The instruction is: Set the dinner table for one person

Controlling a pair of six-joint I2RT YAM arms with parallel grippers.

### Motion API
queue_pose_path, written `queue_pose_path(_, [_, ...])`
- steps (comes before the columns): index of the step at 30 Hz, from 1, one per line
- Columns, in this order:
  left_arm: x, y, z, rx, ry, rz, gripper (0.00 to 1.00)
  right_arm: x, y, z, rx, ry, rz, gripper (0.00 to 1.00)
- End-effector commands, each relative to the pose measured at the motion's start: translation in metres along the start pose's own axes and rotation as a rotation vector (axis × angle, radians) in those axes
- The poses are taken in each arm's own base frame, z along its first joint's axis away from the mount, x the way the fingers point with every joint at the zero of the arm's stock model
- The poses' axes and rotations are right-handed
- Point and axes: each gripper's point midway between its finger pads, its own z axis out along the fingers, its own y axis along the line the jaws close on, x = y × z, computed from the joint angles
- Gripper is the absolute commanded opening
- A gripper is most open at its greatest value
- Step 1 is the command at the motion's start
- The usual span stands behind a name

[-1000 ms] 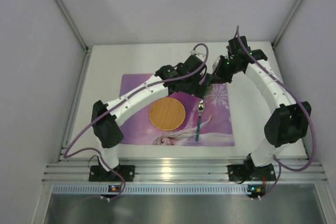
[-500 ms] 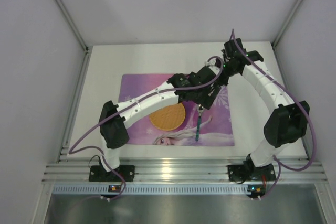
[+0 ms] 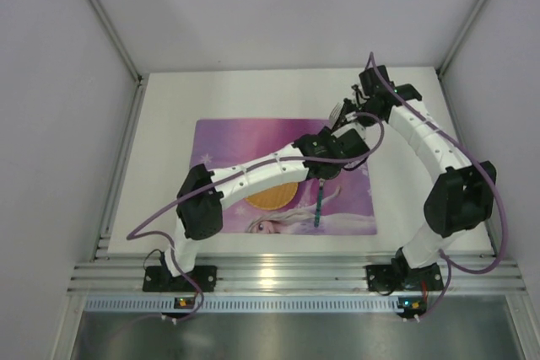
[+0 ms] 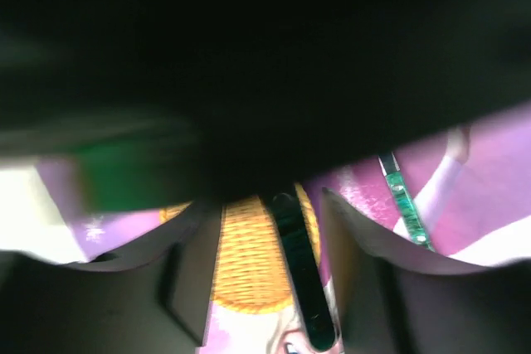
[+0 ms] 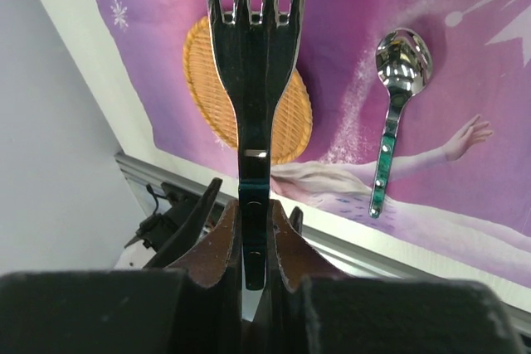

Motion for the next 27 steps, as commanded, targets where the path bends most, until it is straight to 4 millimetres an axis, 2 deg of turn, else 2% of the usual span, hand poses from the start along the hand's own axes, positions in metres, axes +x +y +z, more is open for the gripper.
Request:
queue_pose_path(1, [-0.024, -0.008, -0.006, -0.091, -0.099, 0.118, 0.53, 0.027, 0.022, -0.003, -0.065, 0.070, -0.035, 0.00])
queue_pose_path(3, [-0.021, -0.013, -0.005, -0.101, -0.097, 0.153, 0.50, 0.029, 0.023, -0.001, -0.063, 0.080, -0.035, 0.00])
queue_pose_path(8, [-0.014, -0.011, -0.005, -0.122, -0.091, 0.188, 0.23, 0.031, 0.025, 0.005, -0.064, 0.101, -0.030, 0.00])
queue_pose_path(10, [-0.014, -0.010, -0.004, -0.133, -0.093, 0.190, 0.16, 0.031, 0.027, 0.006, -0.067, 0.105, -0.032, 0.00])
queue_pose_path(18, [-0.010, -0.005, -0.004, -0.154, -0.094, 0.198, 0.00, 0.030, 0.035, 0.008, -0.081, 0.116, -0.042, 0.01])
queue_pose_path(21, [-0.012, -0.003, -0.007, -0.150, -0.100, 0.188, 0.00, 0.026, 0.039, 0.007, -0.089, 0.108, -0.051, 0.17])
queue_pose_path(24, [-0.013, 0.001, -0.010, -0.144, -0.101, 0.170, 0.00, 0.018, 0.045, 0.004, -0.097, 0.087, -0.060, 0.49])
queue_pose_path(25, [-0.015, 0.003, -0.012, -0.139, -0.105, 0.158, 0.00, 0.017, 0.047, 0.004, -0.095, 0.084, -0.063, 0.67])
queue_pose_path(27, [-0.014, 0.009, -0.010, -0.132, -0.095, 0.138, 0.00, 0.007, 0.051, -0.001, -0.092, 0.056, -0.074, 0.77])
